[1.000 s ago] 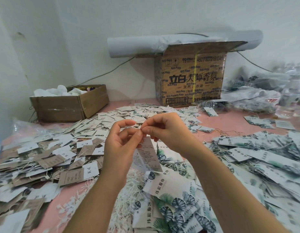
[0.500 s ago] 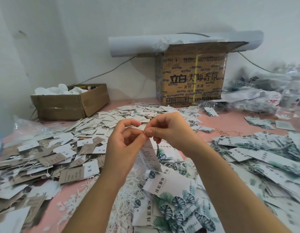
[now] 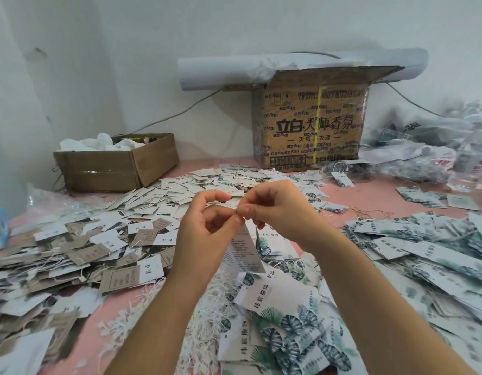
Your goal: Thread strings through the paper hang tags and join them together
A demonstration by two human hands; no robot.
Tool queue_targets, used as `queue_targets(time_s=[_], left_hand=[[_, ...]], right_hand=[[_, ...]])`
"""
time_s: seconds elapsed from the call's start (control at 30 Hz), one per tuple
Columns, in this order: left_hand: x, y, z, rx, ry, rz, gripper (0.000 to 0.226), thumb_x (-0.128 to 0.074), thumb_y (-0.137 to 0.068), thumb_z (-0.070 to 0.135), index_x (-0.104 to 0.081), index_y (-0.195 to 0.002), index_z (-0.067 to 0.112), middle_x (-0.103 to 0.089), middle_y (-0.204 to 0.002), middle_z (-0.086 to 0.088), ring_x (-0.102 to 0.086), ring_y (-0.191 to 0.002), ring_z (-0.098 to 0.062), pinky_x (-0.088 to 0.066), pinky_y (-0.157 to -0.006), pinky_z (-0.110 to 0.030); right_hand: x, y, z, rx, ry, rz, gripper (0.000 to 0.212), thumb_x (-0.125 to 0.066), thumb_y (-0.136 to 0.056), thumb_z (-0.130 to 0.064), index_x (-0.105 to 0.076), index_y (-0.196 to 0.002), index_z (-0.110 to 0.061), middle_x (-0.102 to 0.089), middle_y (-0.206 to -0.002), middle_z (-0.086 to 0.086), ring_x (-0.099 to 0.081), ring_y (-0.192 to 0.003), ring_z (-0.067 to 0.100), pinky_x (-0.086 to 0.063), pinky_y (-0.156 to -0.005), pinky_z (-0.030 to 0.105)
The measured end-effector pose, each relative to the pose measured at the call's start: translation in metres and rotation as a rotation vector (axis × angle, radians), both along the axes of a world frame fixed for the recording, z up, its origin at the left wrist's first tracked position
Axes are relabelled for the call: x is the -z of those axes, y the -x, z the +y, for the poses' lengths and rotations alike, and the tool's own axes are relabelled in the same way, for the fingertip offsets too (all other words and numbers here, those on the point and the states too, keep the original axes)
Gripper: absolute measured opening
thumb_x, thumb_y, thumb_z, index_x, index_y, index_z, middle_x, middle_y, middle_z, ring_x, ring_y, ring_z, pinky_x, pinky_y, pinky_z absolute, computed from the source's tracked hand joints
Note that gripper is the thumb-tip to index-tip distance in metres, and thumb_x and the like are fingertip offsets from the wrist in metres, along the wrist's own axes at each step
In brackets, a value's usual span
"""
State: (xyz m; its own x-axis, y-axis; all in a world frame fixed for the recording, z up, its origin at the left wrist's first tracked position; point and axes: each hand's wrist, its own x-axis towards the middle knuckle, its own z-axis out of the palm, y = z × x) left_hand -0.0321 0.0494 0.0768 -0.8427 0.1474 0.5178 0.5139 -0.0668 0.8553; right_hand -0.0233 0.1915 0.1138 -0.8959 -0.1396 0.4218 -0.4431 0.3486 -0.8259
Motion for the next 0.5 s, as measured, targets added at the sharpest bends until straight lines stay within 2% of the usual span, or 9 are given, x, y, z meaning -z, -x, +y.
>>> queue_targets(time_s=[0.27,0.5], left_hand=[[-0.0002,0.0007,-0.0009,-0.012,-0.023,0.023,0.025,-0.066,-0.083,0.006,-0.055,-0.096,0.024,-0.070,-0.073,0.003,-0.065,-0.069,-0.007,-0.050,-0.063,-0.015],[-0.0002,0.0015,-0.0019,-0.014,-0.036,0.036,0.026,-0.065,-0.083,0.003,-0.055,-0.097,0.023,-0.069,-0.072,0.002,-0.065,-0.068,-0.008,-0.052,-0.065,-0.018]], right_hand=[[0.0018,0.0010,-0.0001,0.000,0.041,-0.016,0.026,-0.061,-0.082,0.007,-0.067,-0.070,-0.015,-0.060,-0.052,-0.009,-0.051,-0.047,0.002,-0.047,-0.051,0.015],[0.0012,0.0005,-0.0030,-0.048,0.104,-0.020,0.022,-0.060,-0.082,0.009,-0.066,-0.073,-0.010,-0.061,-0.059,-0.001,-0.051,-0.048,0.003,-0.048,-0.052,0.016]])
